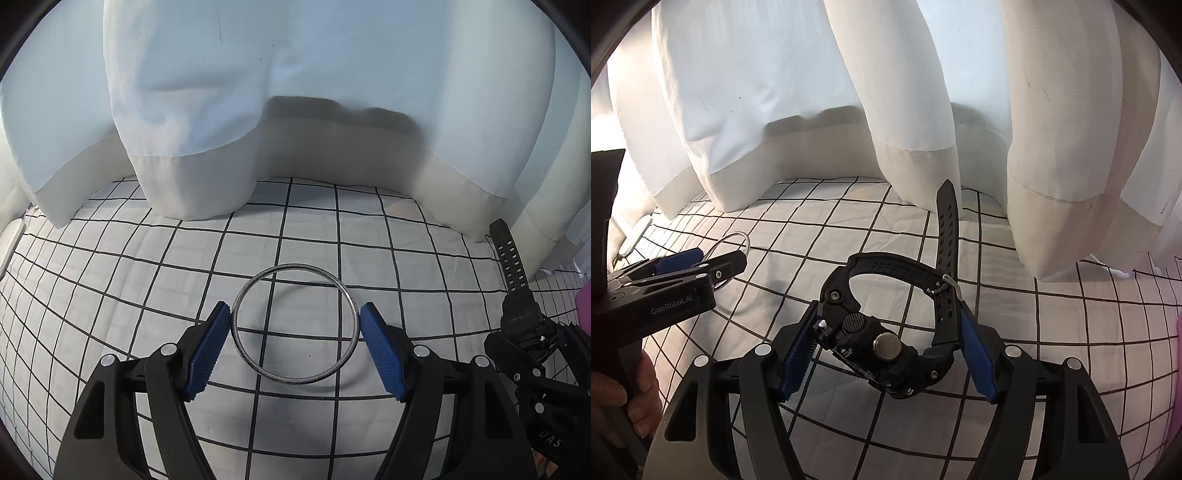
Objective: Organize jewelry
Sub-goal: 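Close the left tool on the silver bangle while the right tool lifts the watch, then carry the silver bangle and black watch over the pink tub with both tools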
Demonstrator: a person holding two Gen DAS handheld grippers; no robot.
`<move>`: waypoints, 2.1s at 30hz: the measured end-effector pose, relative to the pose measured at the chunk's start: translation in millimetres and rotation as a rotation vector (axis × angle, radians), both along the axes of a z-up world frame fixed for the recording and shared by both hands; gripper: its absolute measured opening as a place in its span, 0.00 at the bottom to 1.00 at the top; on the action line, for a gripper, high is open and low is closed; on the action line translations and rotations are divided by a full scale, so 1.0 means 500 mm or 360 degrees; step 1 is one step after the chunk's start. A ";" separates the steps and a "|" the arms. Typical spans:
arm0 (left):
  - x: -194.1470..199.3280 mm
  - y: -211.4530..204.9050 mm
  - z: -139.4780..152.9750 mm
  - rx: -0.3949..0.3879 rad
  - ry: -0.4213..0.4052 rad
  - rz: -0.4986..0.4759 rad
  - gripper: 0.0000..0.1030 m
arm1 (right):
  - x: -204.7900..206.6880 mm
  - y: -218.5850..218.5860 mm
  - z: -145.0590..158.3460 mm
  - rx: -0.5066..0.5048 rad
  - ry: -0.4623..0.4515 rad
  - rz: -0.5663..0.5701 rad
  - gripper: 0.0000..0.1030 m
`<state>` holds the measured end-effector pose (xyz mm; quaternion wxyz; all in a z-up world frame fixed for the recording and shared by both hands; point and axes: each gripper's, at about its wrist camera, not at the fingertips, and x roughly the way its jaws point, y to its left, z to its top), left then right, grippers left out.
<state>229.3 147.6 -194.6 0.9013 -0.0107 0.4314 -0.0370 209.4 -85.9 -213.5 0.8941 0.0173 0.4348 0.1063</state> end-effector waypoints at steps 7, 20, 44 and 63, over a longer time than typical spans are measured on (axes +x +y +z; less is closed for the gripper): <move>0.004 -0.018 -0.001 0.0007 -0.0010 -0.0011 0.68 | -0.020 -0.012 0.001 0.0024 -0.0014 -0.0003 0.66; -0.027 -0.043 0.036 0.0009 -0.0054 -0.0050 0.68 | -0.054 -0.033 0.038 0.0040 -0.0072 -0.0007 0.66; -0.113 -0.099 0.244 0.0020 -0.0222 -0.0239 0.68 | -0.166 -0.115 0.278 -0.0013 -0.0232 -0.0128 0.66; -0.211 -0.320 0.387 -0.0067 -0.0348 -0.0345 0.68 | -0.276 -0.321 0.411 -0.0024 -0.0365 -0.0147 0.66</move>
